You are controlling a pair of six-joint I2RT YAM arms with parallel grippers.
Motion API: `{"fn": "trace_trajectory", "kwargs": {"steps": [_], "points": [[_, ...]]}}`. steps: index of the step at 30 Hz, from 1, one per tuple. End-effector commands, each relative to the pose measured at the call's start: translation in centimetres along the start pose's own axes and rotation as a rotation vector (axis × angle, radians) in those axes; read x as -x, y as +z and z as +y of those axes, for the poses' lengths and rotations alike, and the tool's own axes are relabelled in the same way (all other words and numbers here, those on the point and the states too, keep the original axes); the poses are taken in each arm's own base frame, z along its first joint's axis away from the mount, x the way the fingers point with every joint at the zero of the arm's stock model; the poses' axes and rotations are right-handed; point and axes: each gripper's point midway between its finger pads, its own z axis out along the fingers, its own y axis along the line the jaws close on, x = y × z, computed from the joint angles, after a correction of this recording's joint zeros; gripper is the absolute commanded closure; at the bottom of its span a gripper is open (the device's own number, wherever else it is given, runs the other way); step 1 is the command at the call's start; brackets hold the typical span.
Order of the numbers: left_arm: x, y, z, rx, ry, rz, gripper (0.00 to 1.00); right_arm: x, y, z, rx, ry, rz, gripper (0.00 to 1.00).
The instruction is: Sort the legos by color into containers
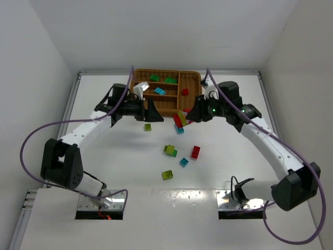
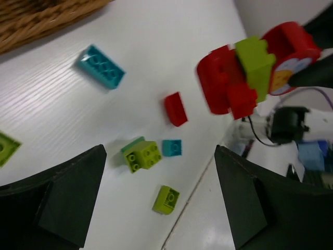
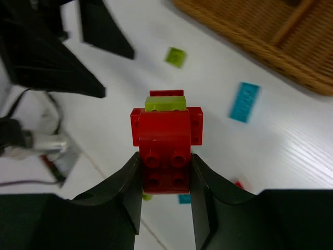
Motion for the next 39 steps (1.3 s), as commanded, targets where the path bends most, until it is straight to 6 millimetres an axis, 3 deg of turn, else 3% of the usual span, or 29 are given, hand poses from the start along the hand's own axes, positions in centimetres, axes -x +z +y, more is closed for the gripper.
{"fn": "trace_trajectory", "kwargs": {"steps": [1, 3, 4, 6, 22, 27, 30, 39], "points": [[0.9, -2.1, -4.8, -0.308, 0.190, -0.018, 0.07, -0.8, -0.2, 5.6, 0.359, 0.052, 0.027, 0.81], [0.8, -2.6, -5.8, -0.367, 0.229, -0.008, 0.07, -0.5, -0.9, 7.4, 0.499, 0.071, 0.015, 0.82], [0.5, -2.8, -6.4, -0.405, 0.241, 0.004, 0.07, -1.3, -1.1, 8.1, 0.562, 0.084, 0.034, 0.82], [0.3, -3.0, -6.6, -0.428, 0.257, 0.009, 0.07, -0.5, -1.3, 8.4, 0.600, 0.107, 0.004, 0.82], [-0.1, -3.2, -6.5, -0.446, 0.266, 0.017, 0.07, -0.8, -0.6, 8.0, 0.587, 0.137, 0.029, 0.82], [-0.5, -3.5, -8.1, -0.528, 0.297, 0.044, 0.07, -1.2, -0.4, 7.9, 0.591, 0.150, 0.049, 0.82], [-0.7, -3.2, -9.3, -0.564, 0.316, 0.064, 0.06, -1.0, -0.2, 7.9, 0.591, 0.150, 0.049, 0.82], [-1.2, -1.0, -9.3, -0.541, 0.318, 0.102, 0.06, -1.0, -0.3, 8.1, 0.606, 0.144, 0.058, 0.82]]}}
